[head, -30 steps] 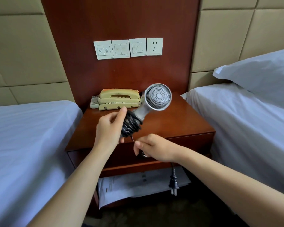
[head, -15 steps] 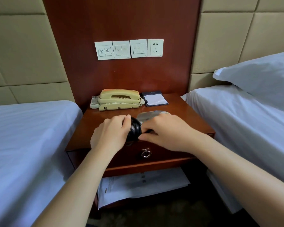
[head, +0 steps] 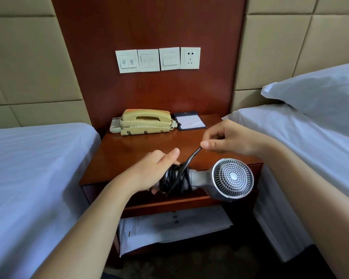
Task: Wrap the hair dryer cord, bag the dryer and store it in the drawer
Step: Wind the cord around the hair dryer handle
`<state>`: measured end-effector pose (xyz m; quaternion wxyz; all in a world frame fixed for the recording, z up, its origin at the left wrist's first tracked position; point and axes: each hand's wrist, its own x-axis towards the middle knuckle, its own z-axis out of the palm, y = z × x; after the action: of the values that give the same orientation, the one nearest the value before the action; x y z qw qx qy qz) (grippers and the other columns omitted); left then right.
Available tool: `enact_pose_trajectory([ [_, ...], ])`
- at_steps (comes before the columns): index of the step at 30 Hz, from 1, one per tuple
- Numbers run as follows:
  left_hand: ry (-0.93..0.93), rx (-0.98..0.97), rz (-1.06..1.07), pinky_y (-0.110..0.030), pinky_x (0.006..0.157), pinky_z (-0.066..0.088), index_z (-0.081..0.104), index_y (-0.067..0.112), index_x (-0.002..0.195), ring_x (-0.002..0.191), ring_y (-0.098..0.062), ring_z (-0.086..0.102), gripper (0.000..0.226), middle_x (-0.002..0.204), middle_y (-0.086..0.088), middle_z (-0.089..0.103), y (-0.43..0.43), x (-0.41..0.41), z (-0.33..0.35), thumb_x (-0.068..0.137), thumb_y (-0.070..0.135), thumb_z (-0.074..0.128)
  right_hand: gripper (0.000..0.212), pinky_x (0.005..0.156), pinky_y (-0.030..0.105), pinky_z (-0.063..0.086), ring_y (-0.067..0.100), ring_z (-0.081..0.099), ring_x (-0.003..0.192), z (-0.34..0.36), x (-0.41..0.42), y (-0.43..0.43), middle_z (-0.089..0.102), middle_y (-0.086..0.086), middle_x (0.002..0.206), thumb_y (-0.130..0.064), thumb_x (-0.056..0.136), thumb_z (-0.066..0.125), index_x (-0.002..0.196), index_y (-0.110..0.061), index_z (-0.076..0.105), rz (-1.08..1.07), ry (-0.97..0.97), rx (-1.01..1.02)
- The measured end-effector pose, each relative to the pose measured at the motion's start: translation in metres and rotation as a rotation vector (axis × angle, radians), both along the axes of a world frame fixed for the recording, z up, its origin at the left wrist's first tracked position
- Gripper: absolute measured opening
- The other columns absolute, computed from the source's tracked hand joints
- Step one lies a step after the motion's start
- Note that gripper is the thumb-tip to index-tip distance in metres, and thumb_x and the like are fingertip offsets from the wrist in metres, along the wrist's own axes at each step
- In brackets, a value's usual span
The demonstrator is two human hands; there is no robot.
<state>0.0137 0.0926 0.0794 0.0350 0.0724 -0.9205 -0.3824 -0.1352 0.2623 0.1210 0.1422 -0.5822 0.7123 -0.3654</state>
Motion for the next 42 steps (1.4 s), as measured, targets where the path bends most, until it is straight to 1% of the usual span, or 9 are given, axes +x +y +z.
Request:
enact_pose_trajectory([
  [4,0.029,0.291,-0.143,-0.019,0.035,0.031,0.053,0.003,0.057,0.029,-0.014,0.04,0.07,0.034,-0.002,0.045,0.009,0.005,0.005,0.09,0.059,0.028,0.015,0.047,0.007,0.038,-0.003,0.045,0.041,-0.015,-0.011,-0.002,0.052,-0.014,0.048,-0.009,0.09,0.05,0.089,0.006,0.052,0.103,-0.346,0.036],
  [7,0.119,0.542,-0.229,-0.016,0.034,0.028,0.058,0.015,0.049,0.026,-0.01,0.037,0.069,0.034,0.002,0.046,0.009,0.005,0.004,0.084,0.07,0.036,0.024,0.062,0.011,0.051,-0.009,0.055,0.045,-0.039,-0.024,-0.008,0.057,-0.021,0.055,-0.035,0.083,0.064,0.083,-0.013,0.055,-0.123,-0.327,0.041],
  [12,0.182,0.989,-0.337,-0.014,0.033,0.032,0.075,0.02,0.07,0.029,-0.008,0.043,0.067,0.048,0.001,0.058,0.007,-0.002,0.002,0.05,0.082,0.061,0.016,0.051,0.016,0.036,0.005,0.038,0.051,-0.04,0.019,-0.03,0.048,-0.007,0.061,-0.017,0.089,0.059,0.075,-0.024,0.064,0.166,-0.816,-0.308],
  [17,0.264,1.181,-0.145,-0.014,0.036,0.026,0.074,0.014,0.073,0.03,-0.009,0.04,0.068,0.049,-0.003,0.051,0.003,-0.011,-0.001,0.062,0.076,0.047,0.016,0.045,0.021,0.039,0.013,0.036,0.045,-0.037,0.04,-0.044,0.044,0.004,0.064,-0.006,0.099,0.038,0.086,-0.013,0.044,-0.066,-0.505,-0.401],
  [23,0.197,1.374,0.1,-0.012,0.033,0.023,0.073,0.007,0.072,0.028,-0.009,0.035,0.075,0.056,-0.005,0.055,0.009,-0.012,0.004,0.084,0.066,0.028,0.01,0.053,0.034,0.047,0.016,0.05,0.055,-0.046,0.044,-0.038,0.058,-0.01,0.068,-0.014,0.09,0.054,0.086,-0.022,0.049,-0.17,-0.242,-0.464],
  [28,0.144,1.413,0.173,-0.011,0.031,0.026,0.064,0.009,0.088,0.03,-0.011,0.036,0.064,0.066,-0.004,0.057,0.009,-0.014,0.004,0.087,0.063,0.03,0.015,0.07,0.038,0.044,0.027,0.05,0.073,-0.05,0.048,-0.033,0.055,0.006,0.082,-0.021,0.086,0.061,0.095,-0.028,0.051,-0.2,-0.079,-0.491],
  [32,0.14,1.321,0.21,-0.013,0.031,0.03,0.066,0.009,0.099,0.04,-0.014,0.046,0.07,0.068,-0.006,0.061,0.005,-0.015,0.001,0.087,0.068,0.032,0.011,0.063,0.025,0.037,0.009,0.043,0.064,-0.052,0.049,-0.033,0.05,-0.009,0.071,-0.02,0.09,0.058,0.094,-0.026,0.05,-0.243,-0.041,-0.472],
  [36,0.198,1.173,0.268,-0.018,0.032,0.035,0.062,0.009,0.11,0.053,-0.014,0.055,0.062,0.076,-0.009,0.062,0.008,-0.013,0.002,0.074,0.06,0.06,0.006,0.06,0.044,0.043,0.019,0.046,0.062,-0.057,0.046,-0.036,0.052,-0.008,0.07,-0.026,0.092,0.054,0.095,-0.022,0.05,-0.261,-0.125,-0.475],
  [42,0.233,0.824,0.425,-0.024,0.037,0.047,0.054,0.017,0.117,0.058,-0.017,0.068,0.043,0.084,-0.012,0.071,0.011,-0.017,-0.005,0.082,0.035,0.069,0.012,0.063,0.029,0.045,0.012,0.055,0.067,-0.06,0.044,-0.041,0.06,-0.023,0.076,-0.021,0.091,0.057,0.097,-0.031,0.054,-0.273,-0.065,-0.537],
])
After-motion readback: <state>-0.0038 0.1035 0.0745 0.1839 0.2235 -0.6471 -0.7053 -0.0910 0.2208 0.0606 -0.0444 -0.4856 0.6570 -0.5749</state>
